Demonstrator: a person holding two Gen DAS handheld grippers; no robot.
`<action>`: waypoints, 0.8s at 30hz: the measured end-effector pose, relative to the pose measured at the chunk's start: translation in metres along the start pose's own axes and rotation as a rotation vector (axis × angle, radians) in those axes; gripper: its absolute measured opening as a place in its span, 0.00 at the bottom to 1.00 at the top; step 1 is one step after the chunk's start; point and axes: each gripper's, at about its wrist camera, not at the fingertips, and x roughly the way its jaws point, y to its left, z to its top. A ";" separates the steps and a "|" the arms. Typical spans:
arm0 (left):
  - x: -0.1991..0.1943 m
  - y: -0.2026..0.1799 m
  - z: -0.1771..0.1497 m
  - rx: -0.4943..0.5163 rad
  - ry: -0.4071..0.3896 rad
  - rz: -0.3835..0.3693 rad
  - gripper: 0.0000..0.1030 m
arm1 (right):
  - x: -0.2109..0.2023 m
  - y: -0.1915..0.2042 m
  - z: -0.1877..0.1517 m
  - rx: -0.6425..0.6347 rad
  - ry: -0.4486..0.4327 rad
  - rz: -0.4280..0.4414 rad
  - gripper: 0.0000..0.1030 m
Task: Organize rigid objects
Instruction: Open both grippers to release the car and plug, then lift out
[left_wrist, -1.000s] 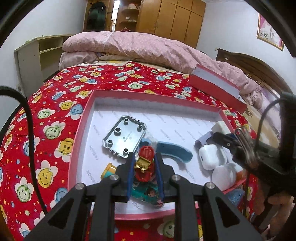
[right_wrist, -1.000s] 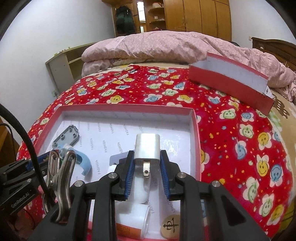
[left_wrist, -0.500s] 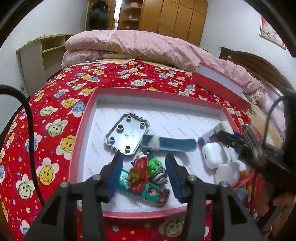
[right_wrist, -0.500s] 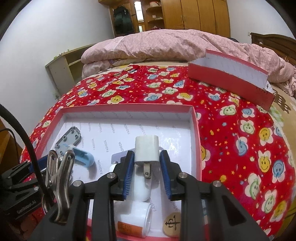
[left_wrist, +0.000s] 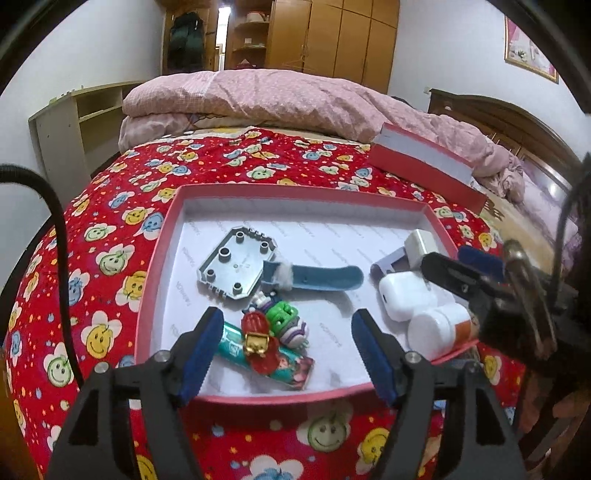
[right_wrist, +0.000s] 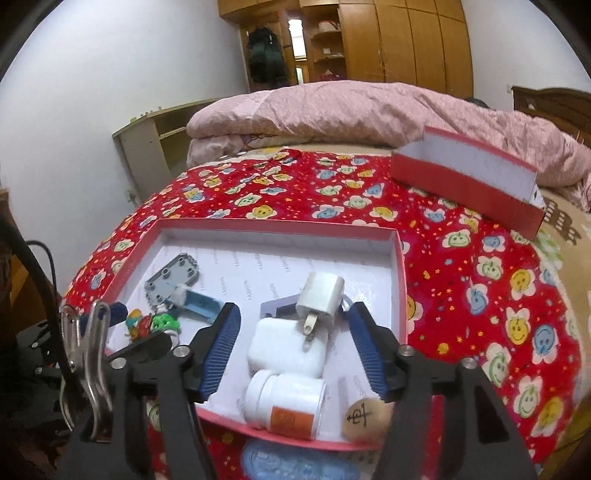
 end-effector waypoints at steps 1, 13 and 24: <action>-0.001 -0.001 -0.001 -0.002 0.000 -0.001 0.73 | -0.002 0.001 -0.001 -0.005 -0.003 -0.004 0.64; -0.020 -0.013 -0.015 0.008 0.006 -0.030 0.73 | -0.041 -0.001 -0.029 0.035 -0.028 -0.016 0.68; -0.039 -0.019 -0.029 0.018 0.017 -0.056 0.73 | -0.073 0.004 -0.048 0.037 -0.041 -0.013 0.68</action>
